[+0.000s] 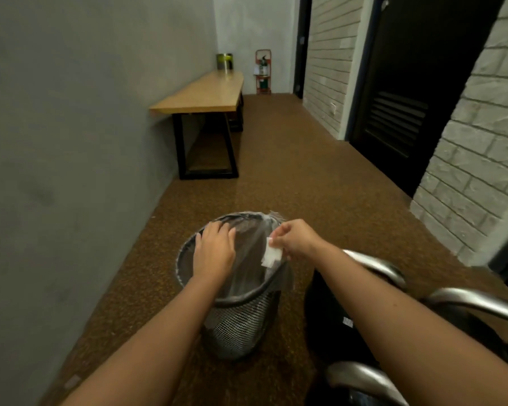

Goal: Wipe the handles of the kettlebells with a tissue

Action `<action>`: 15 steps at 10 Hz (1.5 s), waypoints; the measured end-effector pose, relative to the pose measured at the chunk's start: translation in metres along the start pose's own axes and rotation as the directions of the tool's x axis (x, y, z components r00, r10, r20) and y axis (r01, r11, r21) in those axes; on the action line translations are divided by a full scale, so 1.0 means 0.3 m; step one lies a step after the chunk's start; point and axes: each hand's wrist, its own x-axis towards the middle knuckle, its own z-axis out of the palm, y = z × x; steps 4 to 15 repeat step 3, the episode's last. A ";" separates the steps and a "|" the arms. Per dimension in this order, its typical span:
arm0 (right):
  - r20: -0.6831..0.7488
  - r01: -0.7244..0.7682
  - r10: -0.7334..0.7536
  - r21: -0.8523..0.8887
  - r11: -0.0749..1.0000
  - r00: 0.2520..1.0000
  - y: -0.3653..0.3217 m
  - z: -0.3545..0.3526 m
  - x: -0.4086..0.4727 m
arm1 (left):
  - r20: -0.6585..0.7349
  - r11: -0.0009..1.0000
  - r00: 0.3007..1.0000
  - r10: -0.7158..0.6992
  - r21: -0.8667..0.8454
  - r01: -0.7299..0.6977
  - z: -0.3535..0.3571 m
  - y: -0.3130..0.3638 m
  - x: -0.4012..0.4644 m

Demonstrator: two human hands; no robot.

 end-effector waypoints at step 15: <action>-0.092 0.055 -0.112 -0.471 0.881 0.989 -0.018 0.108 0.064 | 0.084 0.972 0.994 0.075 0.216 -0.092 0.015 -0.112 0.049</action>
